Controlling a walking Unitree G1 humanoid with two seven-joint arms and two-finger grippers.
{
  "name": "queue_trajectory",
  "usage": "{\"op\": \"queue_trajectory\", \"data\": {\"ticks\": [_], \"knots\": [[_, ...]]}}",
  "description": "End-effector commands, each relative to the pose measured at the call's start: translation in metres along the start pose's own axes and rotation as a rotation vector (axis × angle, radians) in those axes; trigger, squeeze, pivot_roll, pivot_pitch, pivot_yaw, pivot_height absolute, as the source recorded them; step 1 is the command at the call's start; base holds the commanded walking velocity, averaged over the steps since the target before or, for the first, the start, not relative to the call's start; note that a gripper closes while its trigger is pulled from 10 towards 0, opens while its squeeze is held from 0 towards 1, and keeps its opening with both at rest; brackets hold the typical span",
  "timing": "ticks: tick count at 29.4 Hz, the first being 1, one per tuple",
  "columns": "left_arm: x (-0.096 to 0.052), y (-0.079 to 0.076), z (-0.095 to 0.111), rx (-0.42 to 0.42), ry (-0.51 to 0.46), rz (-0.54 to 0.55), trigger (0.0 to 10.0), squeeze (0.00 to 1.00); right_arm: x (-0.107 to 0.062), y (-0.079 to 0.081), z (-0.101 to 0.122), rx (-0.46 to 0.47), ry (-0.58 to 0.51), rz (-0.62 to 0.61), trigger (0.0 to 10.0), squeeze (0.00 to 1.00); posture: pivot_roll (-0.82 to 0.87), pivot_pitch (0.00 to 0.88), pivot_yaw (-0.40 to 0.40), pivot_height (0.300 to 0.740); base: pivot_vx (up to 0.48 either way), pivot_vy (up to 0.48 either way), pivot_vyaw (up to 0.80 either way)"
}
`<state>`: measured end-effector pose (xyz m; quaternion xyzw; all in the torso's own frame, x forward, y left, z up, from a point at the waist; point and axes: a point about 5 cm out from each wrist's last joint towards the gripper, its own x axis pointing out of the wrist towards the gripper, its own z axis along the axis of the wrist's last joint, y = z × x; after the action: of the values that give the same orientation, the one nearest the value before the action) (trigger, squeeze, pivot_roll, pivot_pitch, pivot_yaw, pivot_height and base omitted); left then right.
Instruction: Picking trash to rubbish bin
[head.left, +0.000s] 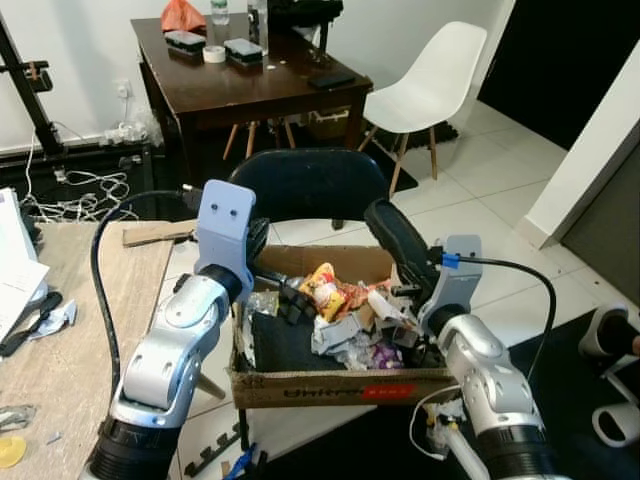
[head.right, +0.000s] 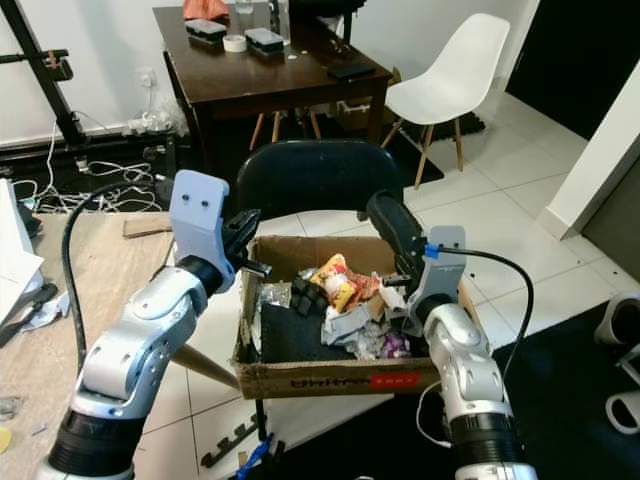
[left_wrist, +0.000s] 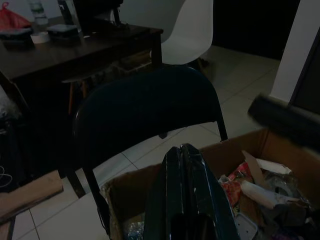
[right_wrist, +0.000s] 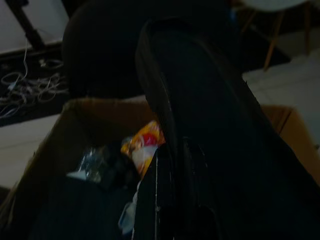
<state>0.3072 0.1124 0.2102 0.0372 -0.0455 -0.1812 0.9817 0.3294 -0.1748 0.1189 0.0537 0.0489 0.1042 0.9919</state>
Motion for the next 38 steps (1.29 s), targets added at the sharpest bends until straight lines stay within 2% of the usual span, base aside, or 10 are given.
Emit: {"op": "queue_trajectory", "data": {"ticks": [1, 7, 14, 27, 32, 38], "knots": [[0.002, 0.002, -0.002, 0.026, 0.025, -0.001, 10.0, 0.00, 0.003, -0.004, 0.005, 0.002, -0.033, 0.003, 10.0, 0.00, 0.20, 0.111, 0.005, 0.740, 0.000, 0.000, 0.00], [0.002, 0.005, -0.003, 0.029, 0.038, 0.015, 10.0, 0.00, 0.008, -0.013, 0.005, -0.012, -0.033, -0.029, 10.0, 0.00, 0.20, 0.112, 0.009, 0.740, 0.000, 0.000, 0.00], [0.004, 0.007, -0.005, 0.040, 0.049, 0.029, 10.0, 0.00, 0.017, -0.020, 0.016, -0.022, -0.067, -0.043, 10.0, 0.00, 0.21, 0.119, 0.019, 0.740, 0.000, 0.000, 0.00], [0.005, 0.021, -0.006, 0.072, 0.062, 0.078, 10.0, 0.00, 0.026, -0.015, 0.024, -0.045, -0.107, 0.004, 10.0, 0.00, 0.22, 0.124, 0.029, 0.740, 0.000, 0.000, 0.00], [0.007, 0.031, -0.006, 0.107, 0.074, 0.100, 10.0, 0.00, 0.032, -0.007, 0.023, -0.073, -0.078, 0.072, 10.0, 0.00, 0.21, 0.129, 0.039, 0.740, 0.000, 0.000, 0.00], [0.007, 0.033, -0.005, 0.108, 0.078, 0.090, 10.0, 0.00, 0.033, -0.007, 0.020, -0.082, -0.063, 0.098, 10.0, 0.00, 0.21, 0.146, 0.035, 0.740, 0.000, 0.000, 0.00]]}}
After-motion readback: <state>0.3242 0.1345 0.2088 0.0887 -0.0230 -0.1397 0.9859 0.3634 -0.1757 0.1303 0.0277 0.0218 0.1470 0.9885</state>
